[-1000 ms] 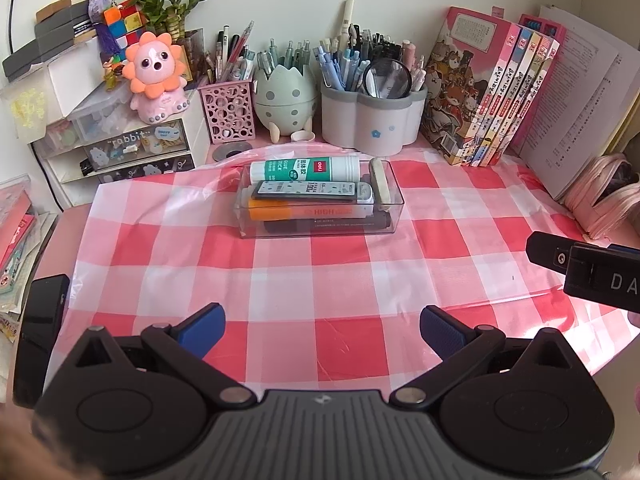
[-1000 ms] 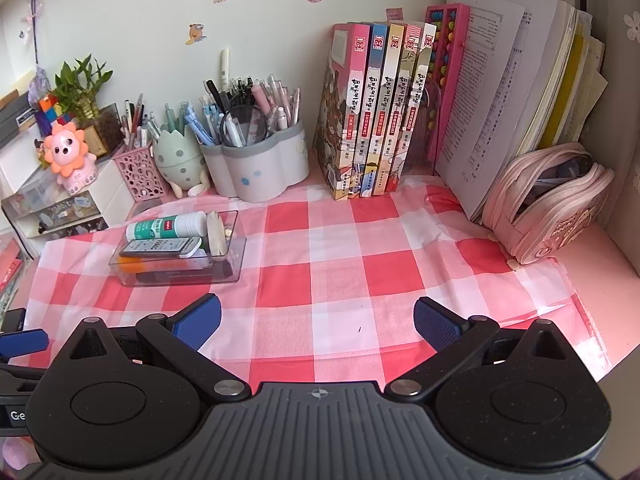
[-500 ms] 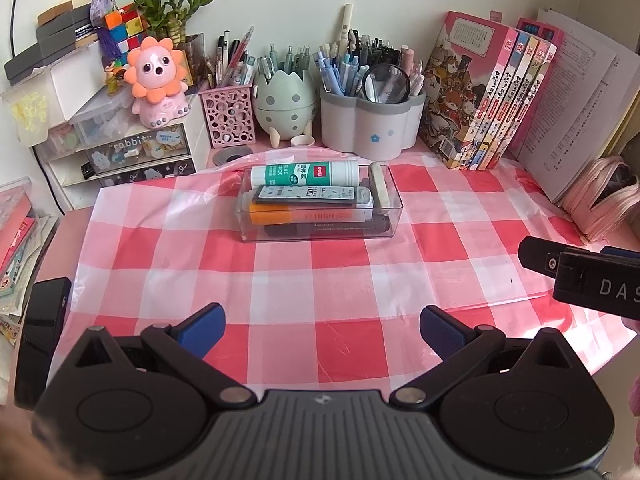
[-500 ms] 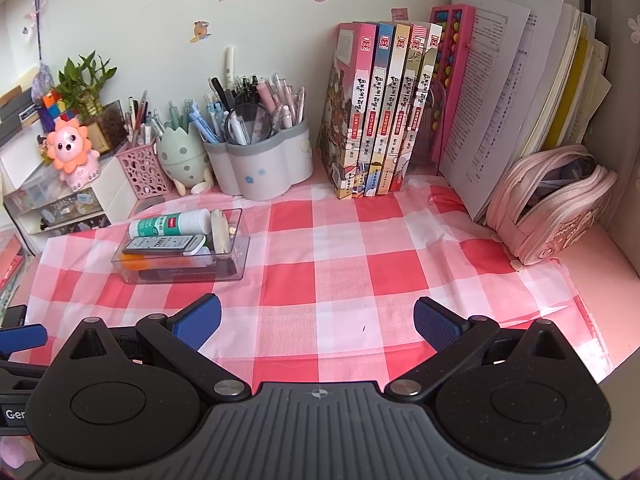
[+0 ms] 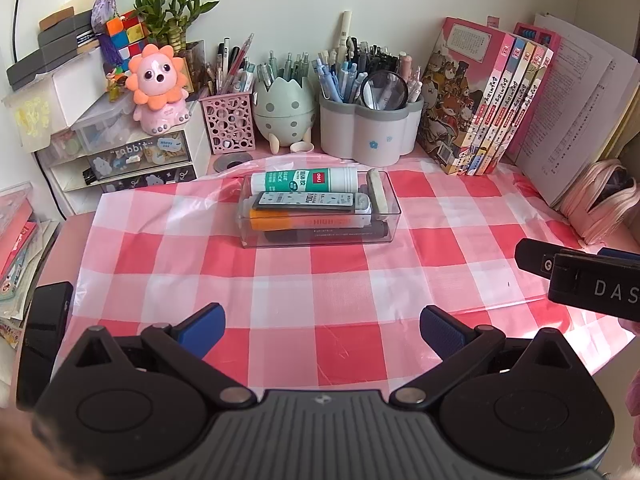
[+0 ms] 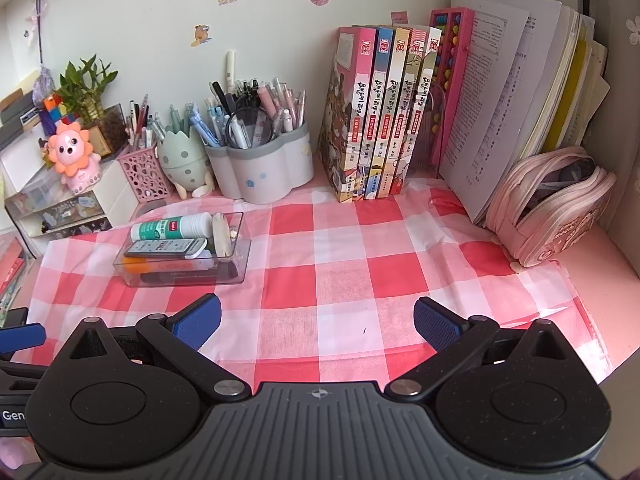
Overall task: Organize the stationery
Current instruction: 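Set the clear box down on the desk with the left gripper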
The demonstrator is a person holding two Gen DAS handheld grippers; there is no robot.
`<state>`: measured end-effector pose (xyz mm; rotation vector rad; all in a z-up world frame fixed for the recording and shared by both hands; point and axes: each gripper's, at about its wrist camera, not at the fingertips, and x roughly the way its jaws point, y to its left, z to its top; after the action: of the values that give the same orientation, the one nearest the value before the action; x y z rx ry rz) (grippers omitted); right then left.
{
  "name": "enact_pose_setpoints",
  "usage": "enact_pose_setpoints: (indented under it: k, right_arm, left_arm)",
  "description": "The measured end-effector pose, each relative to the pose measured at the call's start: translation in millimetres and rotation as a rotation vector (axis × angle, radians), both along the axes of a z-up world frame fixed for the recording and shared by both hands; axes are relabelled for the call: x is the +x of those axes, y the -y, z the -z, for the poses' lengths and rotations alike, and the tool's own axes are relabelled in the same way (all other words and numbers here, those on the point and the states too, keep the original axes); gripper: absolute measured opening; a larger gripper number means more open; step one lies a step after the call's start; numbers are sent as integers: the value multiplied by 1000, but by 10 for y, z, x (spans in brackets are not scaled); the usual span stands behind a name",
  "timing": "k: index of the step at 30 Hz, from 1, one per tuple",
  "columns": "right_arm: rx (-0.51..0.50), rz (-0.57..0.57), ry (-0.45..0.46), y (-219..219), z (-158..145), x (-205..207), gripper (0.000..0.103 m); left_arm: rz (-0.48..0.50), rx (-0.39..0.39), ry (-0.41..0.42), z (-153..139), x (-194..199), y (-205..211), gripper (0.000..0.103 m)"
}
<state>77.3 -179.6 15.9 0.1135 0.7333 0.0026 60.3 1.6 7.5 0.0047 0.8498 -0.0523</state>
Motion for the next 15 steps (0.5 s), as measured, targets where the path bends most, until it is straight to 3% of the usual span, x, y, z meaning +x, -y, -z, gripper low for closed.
enact_pose_setpoints:
  k: [15]
  right_arm:
    - [0,1,-1,-15,4,4,98]
  left_arm:
    - [0,0,1,-8,-2,-1,81]
